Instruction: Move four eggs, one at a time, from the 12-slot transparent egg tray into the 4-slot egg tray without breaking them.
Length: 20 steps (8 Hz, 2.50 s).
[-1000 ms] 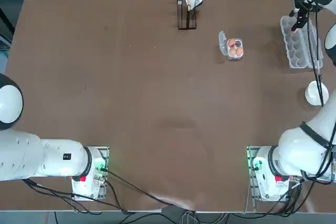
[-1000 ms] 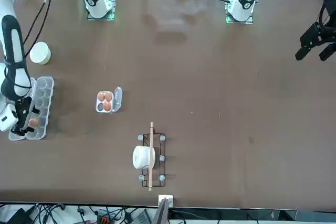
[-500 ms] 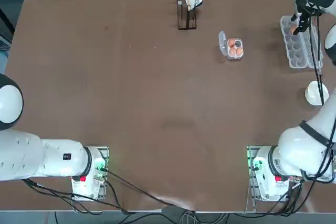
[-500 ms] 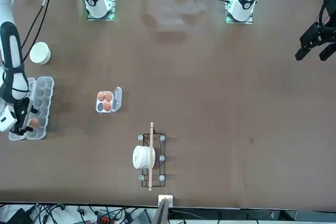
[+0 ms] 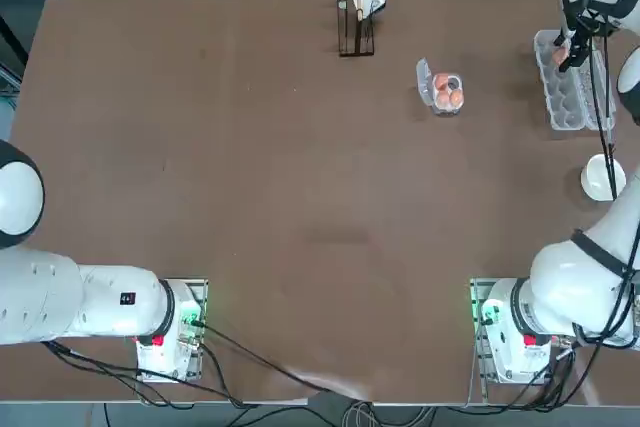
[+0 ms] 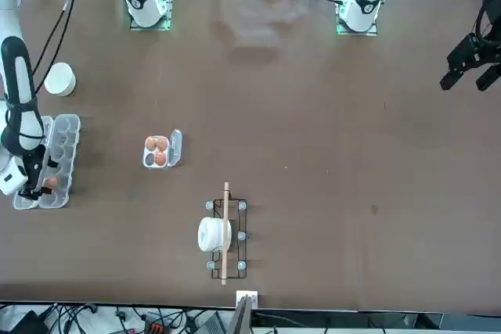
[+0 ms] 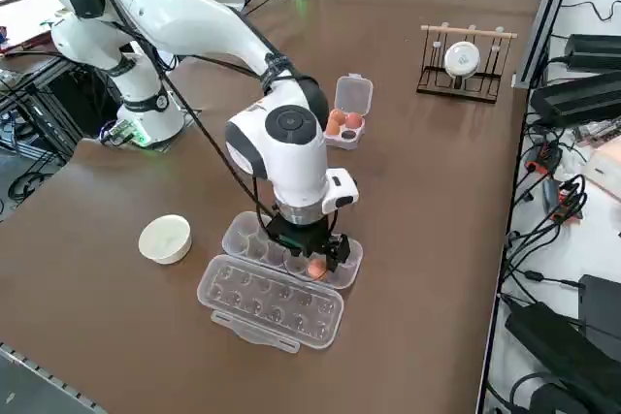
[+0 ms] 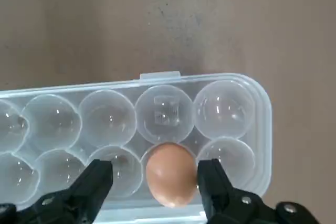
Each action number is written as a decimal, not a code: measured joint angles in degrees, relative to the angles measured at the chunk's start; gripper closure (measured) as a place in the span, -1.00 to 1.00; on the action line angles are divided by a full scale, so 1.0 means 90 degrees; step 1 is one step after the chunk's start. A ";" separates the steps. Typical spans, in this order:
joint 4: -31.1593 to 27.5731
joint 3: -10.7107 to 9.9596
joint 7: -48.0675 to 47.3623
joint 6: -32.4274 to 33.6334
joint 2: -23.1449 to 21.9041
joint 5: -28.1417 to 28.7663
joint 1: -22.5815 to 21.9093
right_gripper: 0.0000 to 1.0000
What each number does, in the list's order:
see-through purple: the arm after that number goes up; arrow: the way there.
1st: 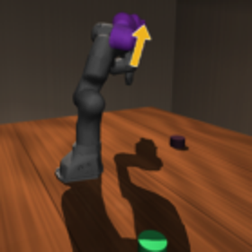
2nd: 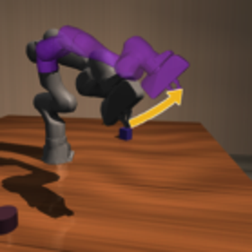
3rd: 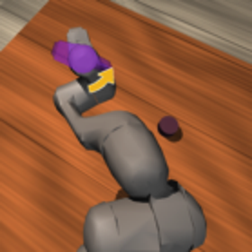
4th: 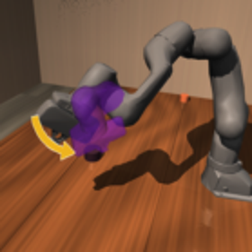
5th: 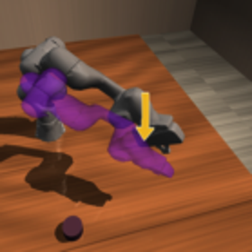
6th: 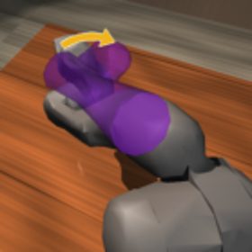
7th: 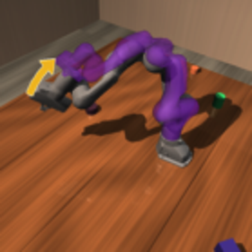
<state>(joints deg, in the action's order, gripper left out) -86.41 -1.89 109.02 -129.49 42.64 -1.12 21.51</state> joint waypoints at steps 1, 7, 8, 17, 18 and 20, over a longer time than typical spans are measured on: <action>0.0009 0.0003 0.0019 0.0000 0.0012 0.0000 0.0013 -0.95; 0.0293 0.0030 0.0119 -0.0022 0.0319 0.0000 0.0016 -0.80; 0.0382 0.0030 0.0135 -0.0023 0.0424 0.0000 0.0019 -0.77; 0.0766 0.0050 0.0399 0.0609 0.0409 -0.0036 0.0042 -0.16; 0.0813 0.0050 0.0399 0.0693 0.0409 -0.0036 0.0042 -0.16; 0.0905 0.0088 0.0392 0.0855 0.0353 -0.0035 0.0015 -0.16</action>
<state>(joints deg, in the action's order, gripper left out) -78.26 -1.10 112.55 -121.80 45.82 -1.44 21.64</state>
